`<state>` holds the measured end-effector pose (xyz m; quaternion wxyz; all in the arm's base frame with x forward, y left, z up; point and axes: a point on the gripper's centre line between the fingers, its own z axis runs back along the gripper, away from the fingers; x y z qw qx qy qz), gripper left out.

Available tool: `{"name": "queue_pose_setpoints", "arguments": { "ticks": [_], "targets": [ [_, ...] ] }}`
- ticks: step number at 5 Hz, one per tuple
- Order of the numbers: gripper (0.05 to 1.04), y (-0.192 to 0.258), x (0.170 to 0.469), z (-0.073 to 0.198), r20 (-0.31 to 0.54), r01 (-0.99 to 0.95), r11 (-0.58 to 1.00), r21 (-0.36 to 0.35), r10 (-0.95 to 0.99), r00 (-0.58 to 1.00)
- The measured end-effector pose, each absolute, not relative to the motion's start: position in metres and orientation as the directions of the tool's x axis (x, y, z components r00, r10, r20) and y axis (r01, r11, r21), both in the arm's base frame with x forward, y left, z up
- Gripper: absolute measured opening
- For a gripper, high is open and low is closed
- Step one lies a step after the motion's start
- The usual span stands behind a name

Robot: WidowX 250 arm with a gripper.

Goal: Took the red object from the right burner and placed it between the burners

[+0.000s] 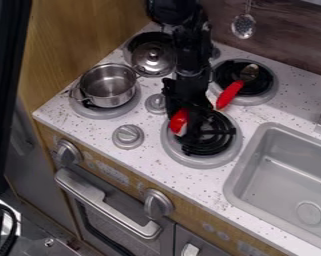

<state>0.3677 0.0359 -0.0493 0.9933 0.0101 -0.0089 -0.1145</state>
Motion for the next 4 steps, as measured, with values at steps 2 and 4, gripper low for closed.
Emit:
{"name": "queue_pose_setpoints", "arguments": {
  "ticks": [2, 4],
  "targets": [
    [0.583, 0.053, 0.365, -0.049, 0.008, 0.189, 0.982, 0.024, -0.190, 0.982],
    [0.583, 0.108, 0.348, -0.051, -0.016, 0.054, 0.998, 0.044, -0.054, 0.998]
  ]
}}
